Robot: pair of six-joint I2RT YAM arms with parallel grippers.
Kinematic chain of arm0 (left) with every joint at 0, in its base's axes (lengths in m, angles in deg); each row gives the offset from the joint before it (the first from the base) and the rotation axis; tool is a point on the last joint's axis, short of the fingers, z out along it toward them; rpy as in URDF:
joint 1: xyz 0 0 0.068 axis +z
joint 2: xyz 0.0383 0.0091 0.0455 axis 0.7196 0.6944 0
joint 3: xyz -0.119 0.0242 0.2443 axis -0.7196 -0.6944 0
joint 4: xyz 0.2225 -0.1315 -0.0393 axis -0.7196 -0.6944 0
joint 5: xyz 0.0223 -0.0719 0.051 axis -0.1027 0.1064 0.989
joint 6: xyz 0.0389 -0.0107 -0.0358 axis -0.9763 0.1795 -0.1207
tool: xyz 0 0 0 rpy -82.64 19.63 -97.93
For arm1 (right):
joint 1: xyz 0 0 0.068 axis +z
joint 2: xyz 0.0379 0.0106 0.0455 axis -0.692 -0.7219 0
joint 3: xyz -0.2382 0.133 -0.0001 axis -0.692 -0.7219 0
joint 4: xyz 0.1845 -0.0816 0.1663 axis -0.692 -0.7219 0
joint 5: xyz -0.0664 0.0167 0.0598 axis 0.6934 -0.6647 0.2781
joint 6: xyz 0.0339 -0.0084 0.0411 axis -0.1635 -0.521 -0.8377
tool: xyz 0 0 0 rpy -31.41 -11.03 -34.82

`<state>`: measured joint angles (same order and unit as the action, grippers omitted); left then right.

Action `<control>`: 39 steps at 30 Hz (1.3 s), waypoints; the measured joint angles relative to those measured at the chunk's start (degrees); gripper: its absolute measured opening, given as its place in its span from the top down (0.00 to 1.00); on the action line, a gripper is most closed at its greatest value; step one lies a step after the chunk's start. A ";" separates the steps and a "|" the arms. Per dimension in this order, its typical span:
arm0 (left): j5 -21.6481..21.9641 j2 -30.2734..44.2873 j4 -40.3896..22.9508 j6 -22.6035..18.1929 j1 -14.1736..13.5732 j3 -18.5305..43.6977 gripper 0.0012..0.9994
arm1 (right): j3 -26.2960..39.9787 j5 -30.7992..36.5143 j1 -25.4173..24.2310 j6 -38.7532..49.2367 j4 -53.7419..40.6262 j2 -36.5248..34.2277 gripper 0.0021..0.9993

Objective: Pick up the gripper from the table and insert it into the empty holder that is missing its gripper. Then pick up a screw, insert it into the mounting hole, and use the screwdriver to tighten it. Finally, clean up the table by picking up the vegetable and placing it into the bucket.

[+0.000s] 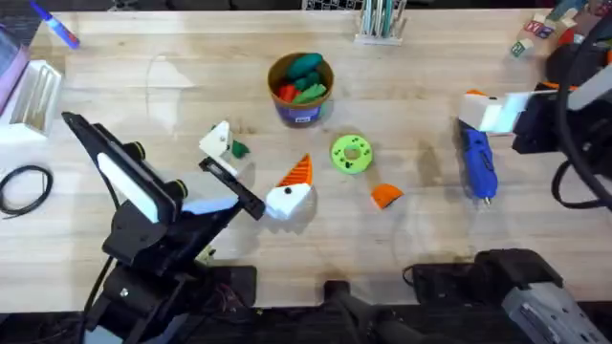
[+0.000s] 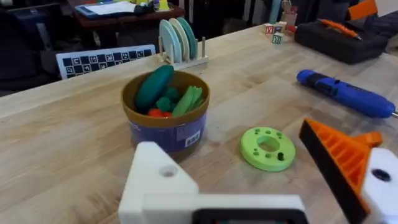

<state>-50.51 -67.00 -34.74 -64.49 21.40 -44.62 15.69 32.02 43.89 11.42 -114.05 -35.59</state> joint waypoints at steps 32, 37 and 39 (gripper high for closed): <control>-0.02 0.00 0.00 0.00 0.00 0.00 0.01 | 4.00 -19.54 8.28 -0.02 -16.22 -5.66 0.01; -0.02 0.00 0.00 0.00 0.00 0.00 0.01 | 7.01 -17.69 19.38 0.62 -22.08 -7.24 0.01; -0.02 0.00 0.00 0.00 0.00 0.00 0.01 | 7.04 -17.26 24.04 0.68 -23.73 -8.76 0.01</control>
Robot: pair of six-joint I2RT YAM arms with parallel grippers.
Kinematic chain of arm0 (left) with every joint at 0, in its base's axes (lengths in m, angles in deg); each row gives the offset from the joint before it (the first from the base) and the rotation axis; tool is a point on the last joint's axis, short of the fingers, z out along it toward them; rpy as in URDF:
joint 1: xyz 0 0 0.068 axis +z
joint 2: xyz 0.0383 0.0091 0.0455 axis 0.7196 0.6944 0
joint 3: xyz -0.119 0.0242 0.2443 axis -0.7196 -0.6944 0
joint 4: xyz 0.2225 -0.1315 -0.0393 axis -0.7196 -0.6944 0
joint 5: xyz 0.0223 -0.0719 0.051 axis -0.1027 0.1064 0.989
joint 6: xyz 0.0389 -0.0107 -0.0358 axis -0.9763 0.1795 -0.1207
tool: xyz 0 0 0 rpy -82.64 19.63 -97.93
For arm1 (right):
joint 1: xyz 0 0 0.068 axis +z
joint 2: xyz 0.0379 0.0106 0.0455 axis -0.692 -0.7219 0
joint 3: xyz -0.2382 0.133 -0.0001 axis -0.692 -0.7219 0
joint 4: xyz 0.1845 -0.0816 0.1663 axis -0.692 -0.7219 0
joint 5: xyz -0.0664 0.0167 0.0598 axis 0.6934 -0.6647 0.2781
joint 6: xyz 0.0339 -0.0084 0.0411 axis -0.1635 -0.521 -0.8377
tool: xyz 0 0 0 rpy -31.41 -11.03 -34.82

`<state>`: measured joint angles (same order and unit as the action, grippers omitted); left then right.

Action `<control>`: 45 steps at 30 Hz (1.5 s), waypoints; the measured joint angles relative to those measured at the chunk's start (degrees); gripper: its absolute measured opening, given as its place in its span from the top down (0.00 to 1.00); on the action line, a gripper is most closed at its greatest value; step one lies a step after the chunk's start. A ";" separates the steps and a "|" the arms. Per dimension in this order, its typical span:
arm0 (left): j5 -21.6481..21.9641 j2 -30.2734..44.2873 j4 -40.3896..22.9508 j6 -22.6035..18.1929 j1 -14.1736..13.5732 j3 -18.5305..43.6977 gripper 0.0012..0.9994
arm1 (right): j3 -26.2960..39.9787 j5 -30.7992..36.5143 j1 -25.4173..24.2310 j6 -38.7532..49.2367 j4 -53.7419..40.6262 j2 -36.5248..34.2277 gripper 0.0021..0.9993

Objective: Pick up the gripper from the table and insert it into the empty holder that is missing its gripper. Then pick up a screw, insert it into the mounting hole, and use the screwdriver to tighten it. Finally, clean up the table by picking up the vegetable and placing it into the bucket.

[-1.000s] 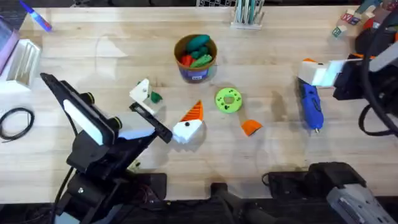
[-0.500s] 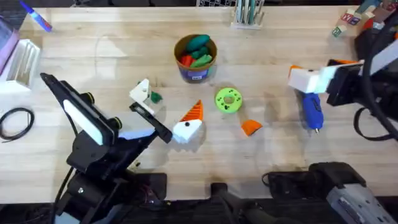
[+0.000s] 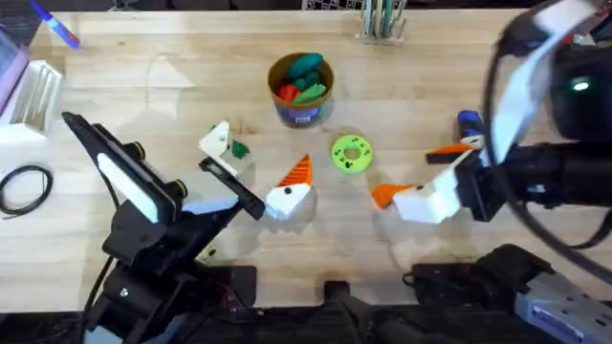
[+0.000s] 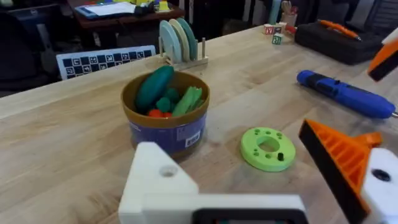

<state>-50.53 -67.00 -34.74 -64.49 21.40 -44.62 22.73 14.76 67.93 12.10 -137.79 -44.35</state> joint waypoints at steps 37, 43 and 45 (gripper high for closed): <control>0.00 0.00 0.00 0.01 0.00 -0.02 0.01 | 0.00 6.20 9.33 -18.29 0.57 -27.52 0.63; 0.00 0.00 0.00 0.01 0.00 0.00 0.01 | 0.00 6.65 9.33 -18.28 0.38 -27.52 0.91; 0.00 0.00 0.00 0.02 0.00 0.00 0.01 | 0.00 6.75 9.33 -18.33 0.32 -27.52 0.99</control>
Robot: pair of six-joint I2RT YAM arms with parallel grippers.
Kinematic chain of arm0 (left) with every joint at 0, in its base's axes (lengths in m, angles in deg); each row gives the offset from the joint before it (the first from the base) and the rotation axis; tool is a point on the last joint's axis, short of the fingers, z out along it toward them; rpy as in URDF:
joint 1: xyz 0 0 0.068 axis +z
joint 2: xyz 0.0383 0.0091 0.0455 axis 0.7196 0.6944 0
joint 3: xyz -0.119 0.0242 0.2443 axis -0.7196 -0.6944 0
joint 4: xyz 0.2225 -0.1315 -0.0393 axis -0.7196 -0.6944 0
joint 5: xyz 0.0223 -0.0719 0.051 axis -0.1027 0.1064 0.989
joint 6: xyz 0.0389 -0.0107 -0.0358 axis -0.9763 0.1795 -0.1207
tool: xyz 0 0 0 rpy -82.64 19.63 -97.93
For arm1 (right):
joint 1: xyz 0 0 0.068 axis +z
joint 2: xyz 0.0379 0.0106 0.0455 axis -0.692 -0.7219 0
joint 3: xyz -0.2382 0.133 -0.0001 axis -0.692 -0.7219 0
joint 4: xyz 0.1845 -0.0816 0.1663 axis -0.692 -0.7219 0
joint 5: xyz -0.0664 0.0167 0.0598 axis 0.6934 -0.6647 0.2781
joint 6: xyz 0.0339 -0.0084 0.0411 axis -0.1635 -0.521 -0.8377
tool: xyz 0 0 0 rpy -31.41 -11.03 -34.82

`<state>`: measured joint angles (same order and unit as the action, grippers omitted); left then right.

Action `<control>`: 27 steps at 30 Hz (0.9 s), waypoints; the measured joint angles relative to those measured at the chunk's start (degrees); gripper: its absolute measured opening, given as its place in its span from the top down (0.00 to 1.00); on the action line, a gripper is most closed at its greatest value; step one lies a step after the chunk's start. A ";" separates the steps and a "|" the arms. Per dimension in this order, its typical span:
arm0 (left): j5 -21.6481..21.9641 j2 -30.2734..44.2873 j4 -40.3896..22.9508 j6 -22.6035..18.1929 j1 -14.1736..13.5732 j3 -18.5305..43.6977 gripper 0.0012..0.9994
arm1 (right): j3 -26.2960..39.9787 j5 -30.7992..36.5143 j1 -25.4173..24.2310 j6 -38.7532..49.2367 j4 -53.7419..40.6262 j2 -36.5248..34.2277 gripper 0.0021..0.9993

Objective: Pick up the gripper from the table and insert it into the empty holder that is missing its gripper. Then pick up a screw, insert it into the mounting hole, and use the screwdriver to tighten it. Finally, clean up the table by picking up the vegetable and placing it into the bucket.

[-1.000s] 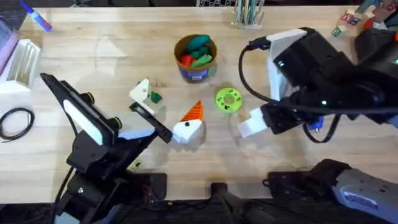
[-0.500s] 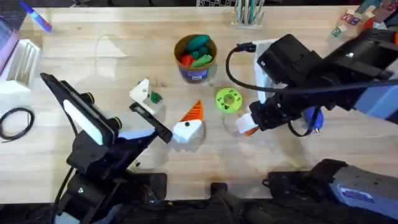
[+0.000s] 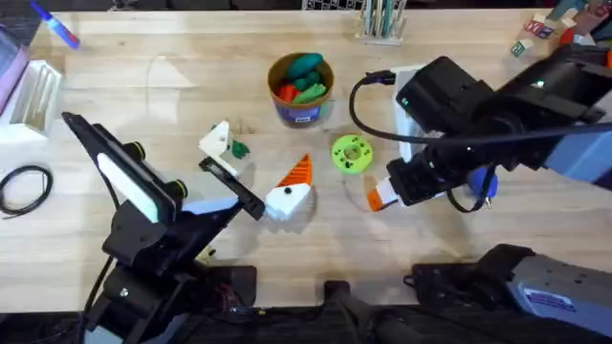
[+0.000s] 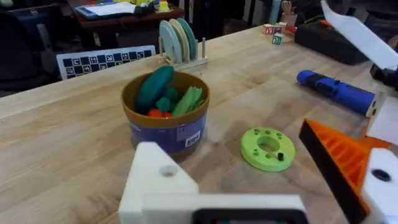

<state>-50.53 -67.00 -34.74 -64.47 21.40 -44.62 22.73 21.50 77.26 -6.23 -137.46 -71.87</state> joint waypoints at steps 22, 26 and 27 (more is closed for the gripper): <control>-16.21 0.00 0.50 0.00 0.00 0.00 0.01 | 10.08 -24.13 -5.66 5.70 20.39 1.12 0.99; -20.21 0.00 0.46 0.09 0.00 0.00 0.01 | 10.08 -35.81 -6.91 5.70 20.70 -3.28 0.99; -20.88 0.00 0.46 0.09 0.00 0.00 0.01 | 10.08 -38.55 -7.05 5.70 20.84 -4.51 0.99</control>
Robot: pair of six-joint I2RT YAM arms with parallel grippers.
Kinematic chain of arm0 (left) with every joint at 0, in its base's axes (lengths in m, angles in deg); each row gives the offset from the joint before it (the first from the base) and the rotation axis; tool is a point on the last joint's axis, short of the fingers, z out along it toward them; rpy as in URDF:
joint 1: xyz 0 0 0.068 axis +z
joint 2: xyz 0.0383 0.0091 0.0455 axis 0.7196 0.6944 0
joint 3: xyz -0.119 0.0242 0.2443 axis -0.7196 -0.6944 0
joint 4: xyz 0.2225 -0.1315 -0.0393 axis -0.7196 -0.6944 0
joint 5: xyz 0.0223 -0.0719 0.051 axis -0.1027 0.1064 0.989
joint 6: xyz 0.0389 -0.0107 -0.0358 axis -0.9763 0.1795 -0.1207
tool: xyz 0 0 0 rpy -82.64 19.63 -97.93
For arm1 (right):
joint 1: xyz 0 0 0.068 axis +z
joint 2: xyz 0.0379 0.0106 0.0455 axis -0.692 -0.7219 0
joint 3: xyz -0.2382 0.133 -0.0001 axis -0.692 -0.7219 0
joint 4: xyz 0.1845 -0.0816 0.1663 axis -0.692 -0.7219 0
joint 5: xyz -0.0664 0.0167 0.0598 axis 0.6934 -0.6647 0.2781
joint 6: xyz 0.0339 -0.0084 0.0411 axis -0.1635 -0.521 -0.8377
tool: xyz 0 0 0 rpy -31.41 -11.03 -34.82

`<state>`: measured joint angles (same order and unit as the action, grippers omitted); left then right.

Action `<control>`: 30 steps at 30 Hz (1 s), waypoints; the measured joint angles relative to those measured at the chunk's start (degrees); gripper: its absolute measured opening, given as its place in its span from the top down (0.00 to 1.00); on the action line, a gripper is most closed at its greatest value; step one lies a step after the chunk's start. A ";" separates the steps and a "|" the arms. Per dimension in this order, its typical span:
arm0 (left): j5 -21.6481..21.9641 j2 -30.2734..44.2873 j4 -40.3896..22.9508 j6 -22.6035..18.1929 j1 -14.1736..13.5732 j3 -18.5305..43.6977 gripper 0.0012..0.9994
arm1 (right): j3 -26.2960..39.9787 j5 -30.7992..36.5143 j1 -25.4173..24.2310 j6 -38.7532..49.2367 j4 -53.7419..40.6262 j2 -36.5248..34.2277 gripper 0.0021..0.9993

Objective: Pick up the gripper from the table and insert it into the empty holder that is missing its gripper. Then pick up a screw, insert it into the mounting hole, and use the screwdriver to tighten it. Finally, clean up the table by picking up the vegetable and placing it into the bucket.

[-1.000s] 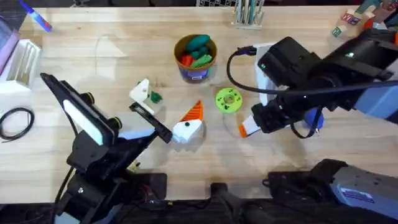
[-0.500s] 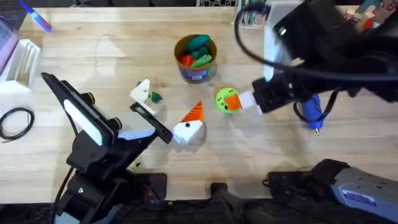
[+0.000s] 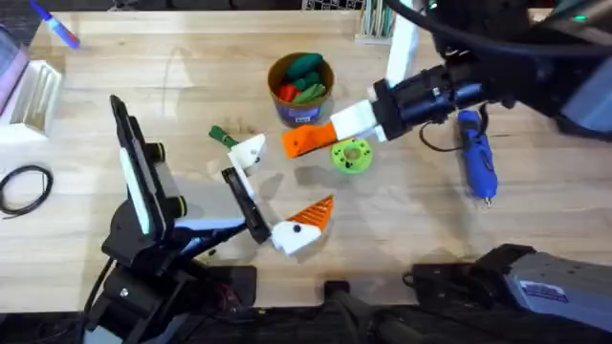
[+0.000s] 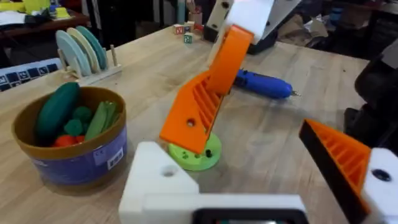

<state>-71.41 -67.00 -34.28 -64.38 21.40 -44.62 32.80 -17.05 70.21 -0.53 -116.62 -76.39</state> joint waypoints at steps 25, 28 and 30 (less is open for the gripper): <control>3.17 0.02 -0.04 0.44 0.91 0.00 0.01 | 0.00 -33.96 -0.80 -8.96 20.10 -23.73 0.99; 3.41 0.02 -0.09 0.87 1.11 0.00 0.01 | 0.00 -36.01 -0.89 -13.33 24.29 -26.08 0.99; 3.35 0.00 -0.07 0.90 1.16 0.00 0.01 | 0.00 -35.92 -0.91 -14.89 25.39 -26.20 0.99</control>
<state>-68.06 -67.00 -34.34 -63.48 22.56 -44.62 32.80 -52.97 69.31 -15.42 -91.23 -102.58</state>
